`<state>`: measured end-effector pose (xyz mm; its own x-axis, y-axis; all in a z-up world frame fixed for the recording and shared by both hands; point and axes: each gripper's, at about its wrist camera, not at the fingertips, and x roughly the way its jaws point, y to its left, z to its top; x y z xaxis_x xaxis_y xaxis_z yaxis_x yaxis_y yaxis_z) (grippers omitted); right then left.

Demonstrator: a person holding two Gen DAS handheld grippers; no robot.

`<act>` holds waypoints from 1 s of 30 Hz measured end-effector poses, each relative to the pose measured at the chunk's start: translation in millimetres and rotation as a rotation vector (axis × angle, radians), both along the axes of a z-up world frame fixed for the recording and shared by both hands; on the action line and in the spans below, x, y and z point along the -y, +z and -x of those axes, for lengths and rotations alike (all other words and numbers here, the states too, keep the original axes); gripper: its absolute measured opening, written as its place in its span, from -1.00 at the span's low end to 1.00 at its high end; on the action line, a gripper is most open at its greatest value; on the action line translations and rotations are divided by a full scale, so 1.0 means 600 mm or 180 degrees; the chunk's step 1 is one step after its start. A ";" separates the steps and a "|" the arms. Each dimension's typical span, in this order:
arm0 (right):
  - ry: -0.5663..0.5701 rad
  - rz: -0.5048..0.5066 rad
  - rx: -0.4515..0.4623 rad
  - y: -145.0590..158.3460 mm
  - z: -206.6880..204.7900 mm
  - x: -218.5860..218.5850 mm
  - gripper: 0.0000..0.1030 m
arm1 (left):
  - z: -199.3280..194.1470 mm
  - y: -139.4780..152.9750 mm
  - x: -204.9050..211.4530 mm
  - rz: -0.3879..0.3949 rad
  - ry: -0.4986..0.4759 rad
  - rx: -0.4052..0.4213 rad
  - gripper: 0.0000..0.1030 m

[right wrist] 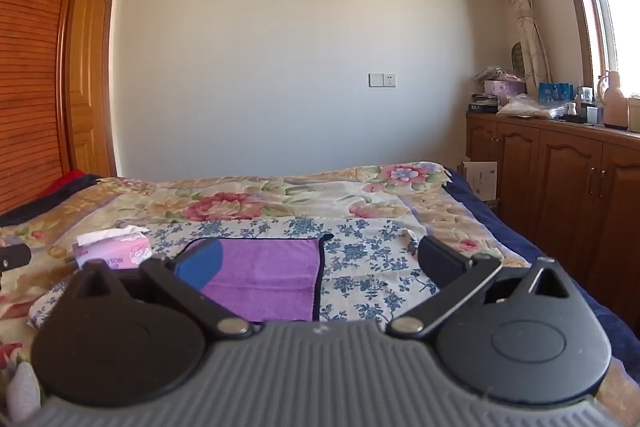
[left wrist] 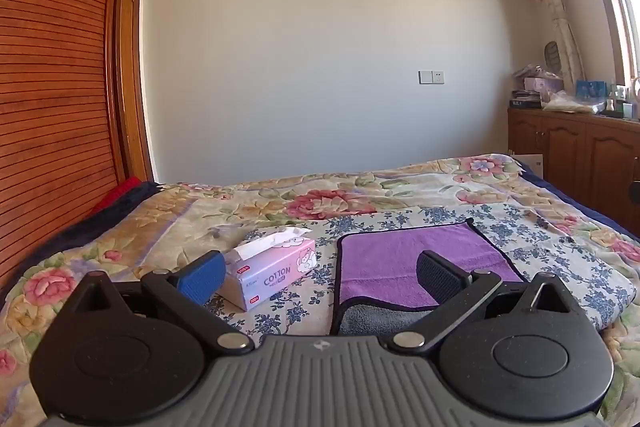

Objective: Fold towel

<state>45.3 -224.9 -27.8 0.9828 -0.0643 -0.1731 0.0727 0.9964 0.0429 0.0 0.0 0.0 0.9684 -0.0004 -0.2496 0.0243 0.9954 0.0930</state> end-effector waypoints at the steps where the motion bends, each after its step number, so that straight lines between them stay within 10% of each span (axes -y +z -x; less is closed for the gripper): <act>1: 0.0000 0.0003 -0.0002 0.000 0.000 0.000 1.00 | 0.000 0.000 0.000 0.0003 -0.0004 0.0000 1.00; 30: 0.0005 0.0044 -0.0012 0.000 0.000 -0.002 1.00 | 0.003 0.006 -0.002 0.0003 0.0006 0.0017 1.00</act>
<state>45.3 -223.5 -27.6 0.9823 -0.0651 -0.1758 0.0712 0.9970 0.0287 -2.1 1.1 3.3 0.9697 0.0013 -0.2444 0.0219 0.9955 0.0923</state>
